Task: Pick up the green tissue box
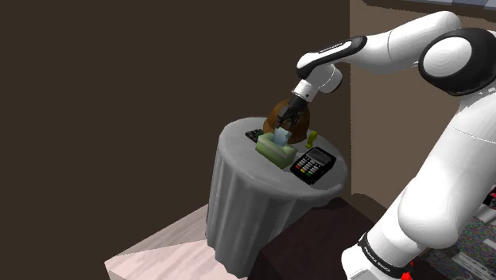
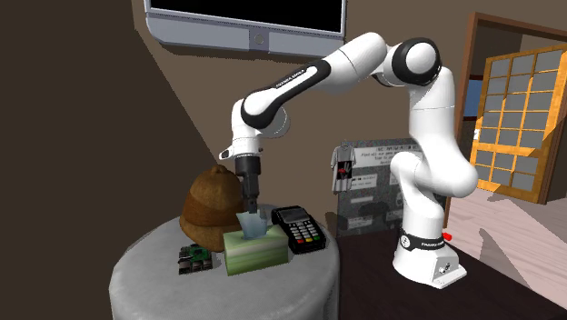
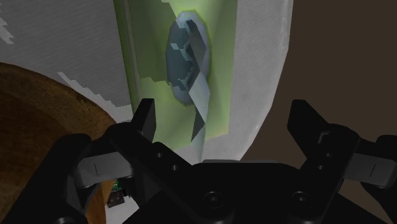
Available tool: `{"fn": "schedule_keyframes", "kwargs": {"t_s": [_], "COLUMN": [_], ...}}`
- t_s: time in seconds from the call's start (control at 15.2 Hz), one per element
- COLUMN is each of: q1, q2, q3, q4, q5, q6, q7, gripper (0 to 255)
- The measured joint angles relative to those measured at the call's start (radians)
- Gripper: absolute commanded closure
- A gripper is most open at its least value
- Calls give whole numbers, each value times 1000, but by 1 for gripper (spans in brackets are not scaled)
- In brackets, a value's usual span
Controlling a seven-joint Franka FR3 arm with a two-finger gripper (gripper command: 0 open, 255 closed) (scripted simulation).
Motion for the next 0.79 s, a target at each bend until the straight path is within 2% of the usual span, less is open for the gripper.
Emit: {"fn": "schedule_keyframes", "kwargs": {"t_s": [0.33,0.4,0.79], "q1": [-2,-3,-3], "q2": [40,44,46], "q3": [5,5,5], "q4": [-20,-20,-20], "q5": [32,34,36], "q6": [46,49,52], "q7": [-37,-40,-43], "gripper": [0,255,255]}}
